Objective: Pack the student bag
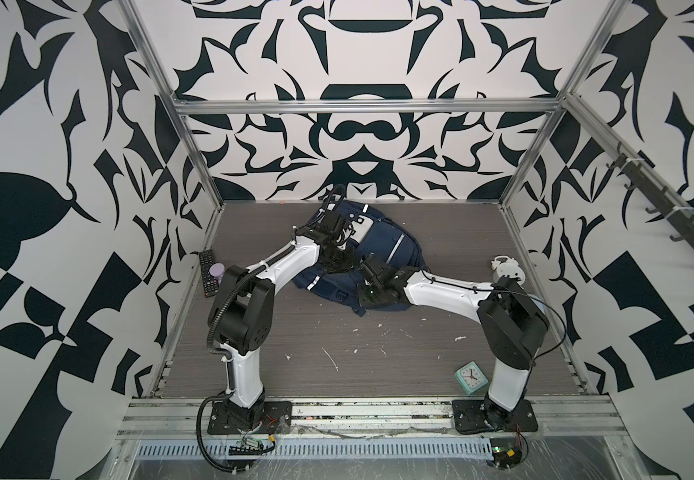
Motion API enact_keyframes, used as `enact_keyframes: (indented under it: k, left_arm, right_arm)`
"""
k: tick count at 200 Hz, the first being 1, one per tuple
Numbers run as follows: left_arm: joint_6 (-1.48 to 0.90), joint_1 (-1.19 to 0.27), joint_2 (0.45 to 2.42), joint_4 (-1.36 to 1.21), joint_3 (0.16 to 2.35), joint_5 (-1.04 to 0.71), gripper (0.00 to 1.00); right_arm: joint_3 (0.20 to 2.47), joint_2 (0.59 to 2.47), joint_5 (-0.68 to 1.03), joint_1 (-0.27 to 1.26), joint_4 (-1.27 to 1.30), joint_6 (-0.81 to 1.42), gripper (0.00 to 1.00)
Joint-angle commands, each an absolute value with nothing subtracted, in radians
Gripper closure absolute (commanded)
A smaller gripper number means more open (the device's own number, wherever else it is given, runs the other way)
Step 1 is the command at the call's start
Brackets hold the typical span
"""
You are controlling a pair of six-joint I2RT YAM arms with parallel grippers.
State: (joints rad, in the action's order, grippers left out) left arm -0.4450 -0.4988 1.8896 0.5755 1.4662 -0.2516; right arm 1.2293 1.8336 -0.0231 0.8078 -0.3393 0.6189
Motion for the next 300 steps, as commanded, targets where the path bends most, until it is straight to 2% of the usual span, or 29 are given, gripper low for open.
enact_keyframes:
  k: [1, 87, 161, 238, 300]
  left_arm:
    - [-0.465, -0.461, 1.852, 0.552, 1.446, -0.282, 1.0]
    - [-0.457, -0.406, 1.826, 0.56, 1.426, -0.261, 1.0]
    - [-0.452, -0.395, 1.787, 0.564, 1.383, -0.239, 1.0]
    - [-0.455, -0.395, 1.77, 0.555, 1.339, -0.235, 1.0]
    - [-0.453, -0.396, 1.792, 0.565, 1.358, -0.209, 1.0]
  right_arm:
    - [1.22, 1.758, -0.037, 0.816, -0.36, 0.604, 0.98]
    - [1.118, 1.637, -0.045, 0.803, -0.443, 0.563, 1.0]
    - [1.02, 1.511, -0.031, 0.665, -0.484, 0.513, 1.0]
    - [1.034, 1.5, -0.013, 0.507, -0.48, 0.448, 1.0]
    - [1.034, 1.497, 0.044, 0.492, -0.472, 0.45, 1.0]
